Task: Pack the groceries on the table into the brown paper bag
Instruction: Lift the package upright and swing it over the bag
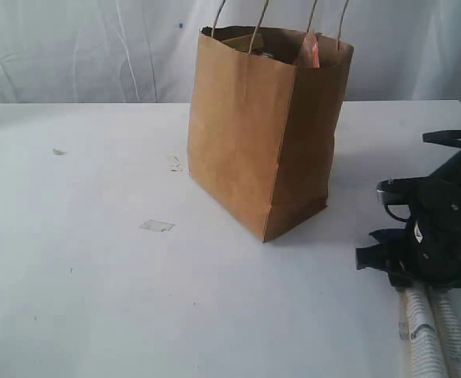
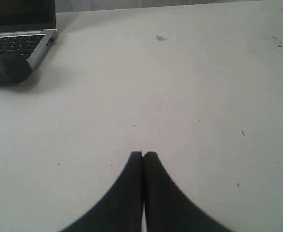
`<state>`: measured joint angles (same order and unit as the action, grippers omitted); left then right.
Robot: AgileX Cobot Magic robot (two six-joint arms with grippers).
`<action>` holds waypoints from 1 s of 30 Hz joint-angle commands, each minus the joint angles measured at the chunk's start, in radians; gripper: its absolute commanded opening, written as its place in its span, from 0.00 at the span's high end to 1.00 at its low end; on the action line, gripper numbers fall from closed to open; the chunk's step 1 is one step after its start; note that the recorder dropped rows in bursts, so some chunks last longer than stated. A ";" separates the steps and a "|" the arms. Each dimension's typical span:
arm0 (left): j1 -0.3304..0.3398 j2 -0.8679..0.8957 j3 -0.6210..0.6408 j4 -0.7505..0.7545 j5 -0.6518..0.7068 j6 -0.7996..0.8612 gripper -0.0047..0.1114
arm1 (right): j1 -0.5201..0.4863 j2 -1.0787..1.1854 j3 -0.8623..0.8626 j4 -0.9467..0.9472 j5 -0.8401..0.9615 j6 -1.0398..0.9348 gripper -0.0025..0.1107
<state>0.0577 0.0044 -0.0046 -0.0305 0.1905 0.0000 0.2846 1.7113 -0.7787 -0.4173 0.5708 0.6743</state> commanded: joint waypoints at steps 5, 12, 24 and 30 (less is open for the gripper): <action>0.000 -0.004 0.005 -0.006 -0.004 0.000 0.96 | -0.006 -0.289 0.009 0.019 -0.063 -0.146 0.98; 0.000 -0.004 0.005 -0.006 -0.004 0.000 0.96 | -0.006 -0.557 0.009 -0.127 -0.295 -0.147 0.98; 0.000 -0.004 0.005 -0.006 -0.004 0.000 0.96 | -0.006 -0.848 0.011 -0.126 -0.288 -0.078 0.98; 0.000 -0.004 0.005 -0.006 -0.004 0.000 0.96 | -0.006 -0.960 0.011 -0.126 -0.596 0.154 0.98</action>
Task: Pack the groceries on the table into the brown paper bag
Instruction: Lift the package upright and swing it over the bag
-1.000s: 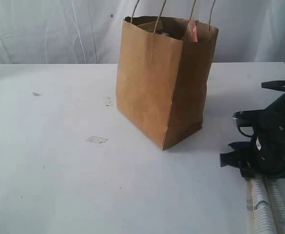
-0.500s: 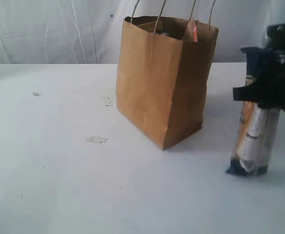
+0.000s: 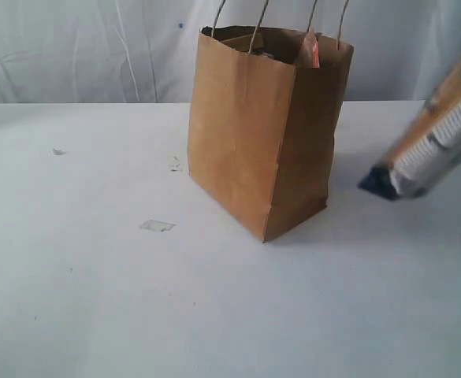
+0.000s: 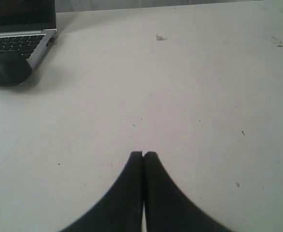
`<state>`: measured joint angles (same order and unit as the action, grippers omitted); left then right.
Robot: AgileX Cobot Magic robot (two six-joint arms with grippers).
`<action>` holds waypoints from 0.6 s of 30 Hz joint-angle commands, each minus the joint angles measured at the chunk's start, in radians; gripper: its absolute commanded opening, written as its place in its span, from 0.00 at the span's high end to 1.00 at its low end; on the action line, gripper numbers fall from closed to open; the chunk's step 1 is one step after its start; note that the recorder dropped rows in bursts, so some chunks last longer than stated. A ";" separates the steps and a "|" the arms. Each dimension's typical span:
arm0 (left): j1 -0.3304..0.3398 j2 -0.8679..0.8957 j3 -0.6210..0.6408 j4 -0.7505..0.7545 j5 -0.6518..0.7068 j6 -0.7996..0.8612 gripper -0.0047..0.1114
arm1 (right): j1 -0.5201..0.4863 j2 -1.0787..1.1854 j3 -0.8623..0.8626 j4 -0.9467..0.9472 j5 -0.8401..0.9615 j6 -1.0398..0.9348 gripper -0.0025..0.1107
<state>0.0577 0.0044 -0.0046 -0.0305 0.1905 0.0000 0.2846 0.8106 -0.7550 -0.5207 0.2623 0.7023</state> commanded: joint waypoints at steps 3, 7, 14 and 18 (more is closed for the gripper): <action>0.000 -0.004 0.005 -0.006 -0.004 0.000 0.96 | -0.006 -0.063 -0.012 -0.005 -0.409 0.140 0.98; 0.000 -0.004 0.005 -0.006 -0.004 0.000 0.96 | -0.006 -0.049 -0.012 -0.004 -0.517 0.140 0.98; 0.000 -0.004 0.005 -0.006 -0.004 0.000 0.96 | -0.006 0.059 -0.014 0.079 -0.704 0.125 0.98; 0.000 -0.004 0.005 -0.006 -0.004 0.000 0.96 | -0.006 0.147 -0.041 0.202 -0.867 0.018 0.98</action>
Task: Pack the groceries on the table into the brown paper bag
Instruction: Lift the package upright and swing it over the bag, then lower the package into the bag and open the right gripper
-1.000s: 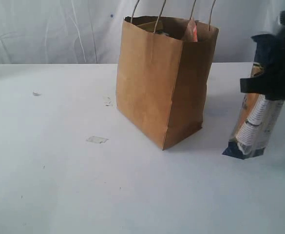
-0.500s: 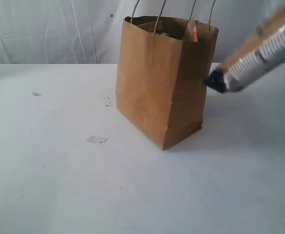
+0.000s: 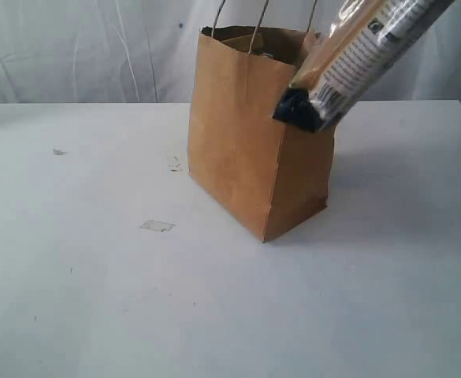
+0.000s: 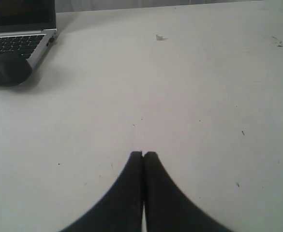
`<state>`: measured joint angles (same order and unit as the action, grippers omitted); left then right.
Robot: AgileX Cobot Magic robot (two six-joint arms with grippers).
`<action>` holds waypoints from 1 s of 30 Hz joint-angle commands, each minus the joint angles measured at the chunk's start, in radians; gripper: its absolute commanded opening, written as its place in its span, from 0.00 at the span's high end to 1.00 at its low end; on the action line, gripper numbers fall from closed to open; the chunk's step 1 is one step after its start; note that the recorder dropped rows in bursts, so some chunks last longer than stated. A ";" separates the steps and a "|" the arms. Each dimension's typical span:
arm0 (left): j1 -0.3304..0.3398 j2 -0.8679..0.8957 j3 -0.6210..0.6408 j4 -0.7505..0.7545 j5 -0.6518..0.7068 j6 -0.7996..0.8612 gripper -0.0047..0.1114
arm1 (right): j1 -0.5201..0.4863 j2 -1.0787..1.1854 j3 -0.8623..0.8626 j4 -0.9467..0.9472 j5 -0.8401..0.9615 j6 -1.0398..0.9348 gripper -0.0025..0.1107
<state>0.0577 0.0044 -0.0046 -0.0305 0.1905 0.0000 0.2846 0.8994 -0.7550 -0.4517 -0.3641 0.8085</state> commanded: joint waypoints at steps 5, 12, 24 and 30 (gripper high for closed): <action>0.000 -0.004 0.005 -0.006 -0.004 0.000 0.96 | -0.006 0.140 -0.125 0.368 -0.447 -0.187 0.98; 0.000 -0.004 0.005 -0.006 -0.004 0.000 0.96 | -0.006 0.297 -0.237 0.540 -0.392 -0.322 0.98; 0.000 -0.004 0.005 -0.006 -0.004 0.000 0.96 | -0.006 0.604 -0.291 0.563 -0.602 -0.335 0.98; 0.000 -0.004 0.005 -0.006 -0.004 0.000 0.96 | -0.006 0.629 -0.291 0.561 -0.540 -0.360 0.98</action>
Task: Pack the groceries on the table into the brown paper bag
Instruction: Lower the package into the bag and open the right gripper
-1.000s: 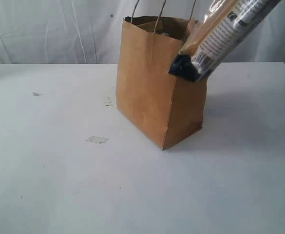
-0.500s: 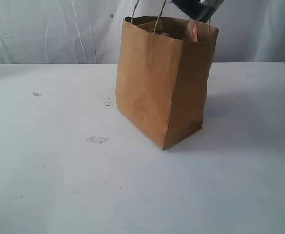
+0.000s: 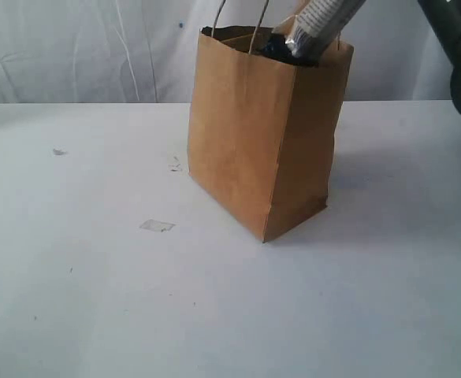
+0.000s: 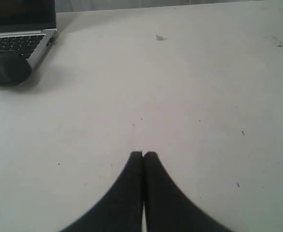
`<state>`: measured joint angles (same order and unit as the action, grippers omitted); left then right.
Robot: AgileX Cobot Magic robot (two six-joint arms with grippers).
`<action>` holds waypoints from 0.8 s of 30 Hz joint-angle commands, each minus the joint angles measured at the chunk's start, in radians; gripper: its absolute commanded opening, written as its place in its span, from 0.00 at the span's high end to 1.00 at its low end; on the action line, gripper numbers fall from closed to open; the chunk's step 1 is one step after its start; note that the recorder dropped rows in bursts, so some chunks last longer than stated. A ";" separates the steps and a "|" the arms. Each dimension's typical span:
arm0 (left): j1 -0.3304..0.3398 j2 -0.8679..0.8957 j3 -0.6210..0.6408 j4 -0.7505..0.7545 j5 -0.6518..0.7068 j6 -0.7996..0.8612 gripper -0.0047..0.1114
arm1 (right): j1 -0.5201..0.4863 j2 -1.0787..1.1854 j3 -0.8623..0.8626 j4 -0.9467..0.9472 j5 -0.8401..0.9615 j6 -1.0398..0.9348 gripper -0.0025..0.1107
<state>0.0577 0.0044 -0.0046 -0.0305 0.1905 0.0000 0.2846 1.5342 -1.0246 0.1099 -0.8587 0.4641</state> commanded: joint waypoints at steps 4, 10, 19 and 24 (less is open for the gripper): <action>0.000 -0.004 0.005 -0.006 -0.004 0.000 0.96 | -0.006 0.005 -0.022 -0.077 0.017 -0.015 0.98; 0.000 -0.004 0.005 -0.006 -0.004 0.000 0.96 | -0.006 0.052 -0.034 -0.137 0.017 -0.017 0.98; 0.000 -0.004 0.005 -0.006 -0.004 0.000 0.96 | -0.006 0.139 -0.091 -0.172 0.038 -0.017 0.98; 0.000 -0.004 0.005 -0.006 -0.004 0.000 0.96 | -0.006 0.154 -0.093 -0.220 0.097 -0.017 0.90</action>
<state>0.0577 0.0044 -0.0046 -0.0305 0.1905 0.0000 0.2846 1.6964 -1.1045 -0.0893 -0.7452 0.4520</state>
